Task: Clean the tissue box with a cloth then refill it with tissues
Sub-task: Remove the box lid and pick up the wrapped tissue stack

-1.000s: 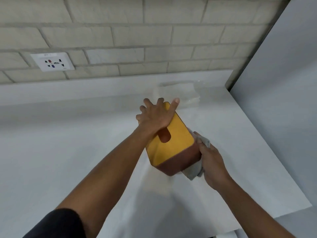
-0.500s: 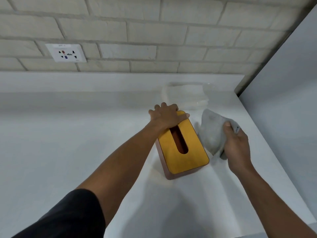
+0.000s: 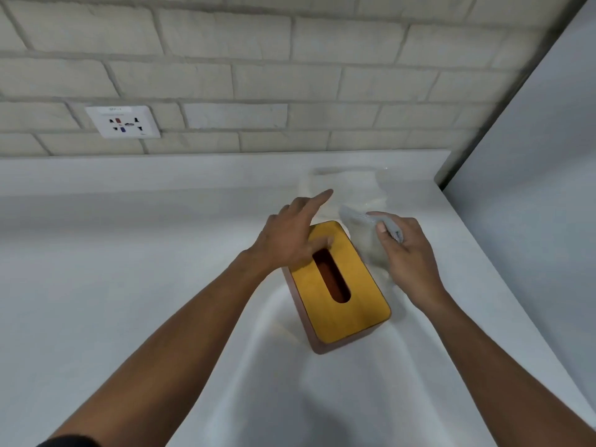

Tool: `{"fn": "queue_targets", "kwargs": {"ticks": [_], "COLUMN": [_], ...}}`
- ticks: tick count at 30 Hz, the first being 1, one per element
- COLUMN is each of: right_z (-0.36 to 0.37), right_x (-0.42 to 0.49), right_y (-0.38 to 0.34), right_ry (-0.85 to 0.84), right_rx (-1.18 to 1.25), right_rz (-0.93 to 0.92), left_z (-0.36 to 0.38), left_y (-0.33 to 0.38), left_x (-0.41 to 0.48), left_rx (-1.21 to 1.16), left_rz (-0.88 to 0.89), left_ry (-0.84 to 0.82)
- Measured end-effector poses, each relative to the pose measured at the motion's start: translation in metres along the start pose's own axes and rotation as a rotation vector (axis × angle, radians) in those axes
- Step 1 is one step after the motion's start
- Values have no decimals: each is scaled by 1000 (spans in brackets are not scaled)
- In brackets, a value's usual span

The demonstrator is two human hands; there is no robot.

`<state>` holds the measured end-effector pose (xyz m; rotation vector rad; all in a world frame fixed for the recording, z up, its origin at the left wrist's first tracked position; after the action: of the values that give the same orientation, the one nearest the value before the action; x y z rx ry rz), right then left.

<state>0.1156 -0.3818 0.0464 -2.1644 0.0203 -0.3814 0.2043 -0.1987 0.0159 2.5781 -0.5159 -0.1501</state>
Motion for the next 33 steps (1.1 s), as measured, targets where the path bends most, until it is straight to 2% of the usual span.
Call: {"fn": "queue_targets", "kwargs": {"ticks": [3,5,7,9,11,13,16,18,20,22,24,27,29,33], "right_z": [-2,-4,-4,4,19,31,36,34,31,29,29,34,40,56], "right_x": [14,22,26,26,22,15,2,-4,-10,-16,-22,-31,-36,-37], "right_y": [-18,-37,-52,-63,-67,-63,-48,-32,-12,10,30,52,60,59], "right_ry": [-32,1,15,-36,-141,-212,-240,-242,-253,-267,-278,-315,-355,-442], "right_rx": [13,130,304,414,373,231,123,82,42,-21,-107,-237,-278,-286], "right_rz": [-110,-157,-165,-156,-158,-177,-190,-169,-138,-101,-51,32,96,100], "left_z": [-18,-37,-61,-80,-103,-118,-131,-121,-89,-45,-12,-15,-25,-21], "left_y": [33,47,45,32,15,-9,-49,-72,-94,-111,-119,-109,-86,-31], "left_x": [-6,-7,-7,-12,-25,-42,-78,-105,-126,-144,-156,-143,-119,-65], "left_rx": [-202,-264,-378,-542,-623,-537,-159,14,91,179,166,-38,-8,169], "left_rz": [158,210,168,91,53,-8,-129,-139,-135,-122,-162,-255,-171,37], "left_ry": [-67,-13,27,-8,37,145,385,467,407,259,127,170,244,187]}}
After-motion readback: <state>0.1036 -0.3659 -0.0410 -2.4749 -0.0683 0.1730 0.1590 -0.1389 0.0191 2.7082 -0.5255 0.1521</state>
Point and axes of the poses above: each hand's wrist, its own x-axis towards the middle knuckle, its own z-axis out of the palm, y = z × x, the point moved 9 cm from there along x, towards the middle knuckle, and after that the axes turned 12 degrees about -z, right-handed, at the moved point
